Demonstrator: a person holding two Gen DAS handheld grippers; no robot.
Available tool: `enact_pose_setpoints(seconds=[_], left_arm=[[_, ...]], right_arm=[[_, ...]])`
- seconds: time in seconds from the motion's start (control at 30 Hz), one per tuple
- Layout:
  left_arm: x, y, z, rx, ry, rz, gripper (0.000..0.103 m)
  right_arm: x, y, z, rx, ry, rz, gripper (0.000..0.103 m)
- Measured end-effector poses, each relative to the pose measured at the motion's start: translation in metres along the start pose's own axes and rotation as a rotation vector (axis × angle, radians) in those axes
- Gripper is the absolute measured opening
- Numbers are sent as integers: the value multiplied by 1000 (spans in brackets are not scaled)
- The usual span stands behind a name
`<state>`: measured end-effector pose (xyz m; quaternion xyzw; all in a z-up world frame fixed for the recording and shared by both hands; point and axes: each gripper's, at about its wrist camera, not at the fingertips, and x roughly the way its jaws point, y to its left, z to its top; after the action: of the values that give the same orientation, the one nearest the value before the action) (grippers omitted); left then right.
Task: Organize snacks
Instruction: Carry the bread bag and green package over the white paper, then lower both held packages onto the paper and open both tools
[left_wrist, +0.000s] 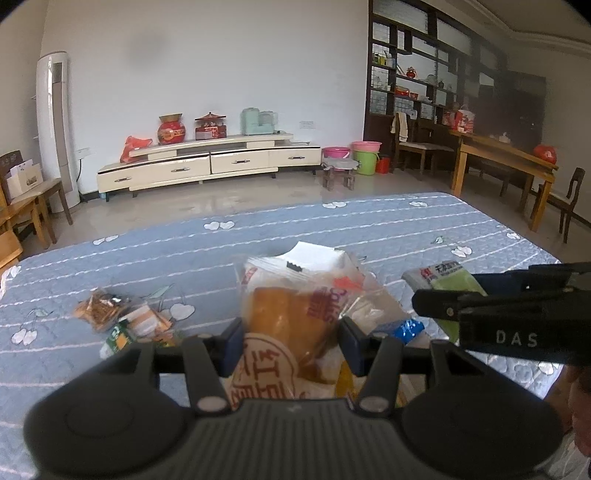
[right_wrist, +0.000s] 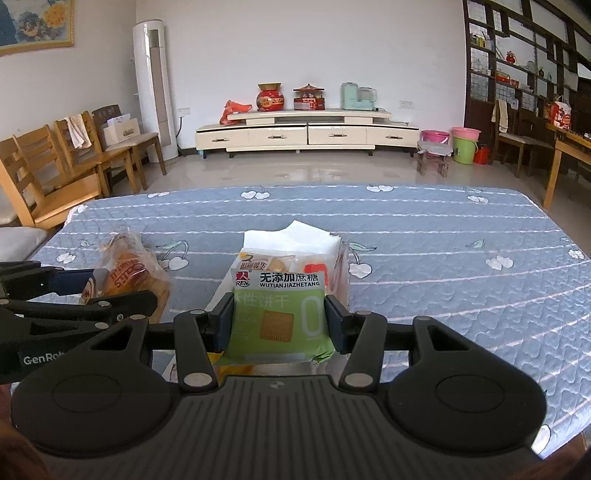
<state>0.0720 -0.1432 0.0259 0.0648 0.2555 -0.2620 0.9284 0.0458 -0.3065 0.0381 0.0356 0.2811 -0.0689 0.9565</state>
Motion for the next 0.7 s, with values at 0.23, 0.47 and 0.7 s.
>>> enact_pose_setpoints(seconds=[0.23, 0.47, 0.7], left_arm=[[11, -6, 8, 10, -3, -12, 53], [18, -7, 12, 12, -3, -13, 53], [26, -8, 16, 14, 2, -15, 53]], right_arm=[[6, 3, 0, -6, -2, -2, 63], [11, 4, 6, -8, -10, -5, 63], [16, 2, 7, -16, -13, -4, 63]])
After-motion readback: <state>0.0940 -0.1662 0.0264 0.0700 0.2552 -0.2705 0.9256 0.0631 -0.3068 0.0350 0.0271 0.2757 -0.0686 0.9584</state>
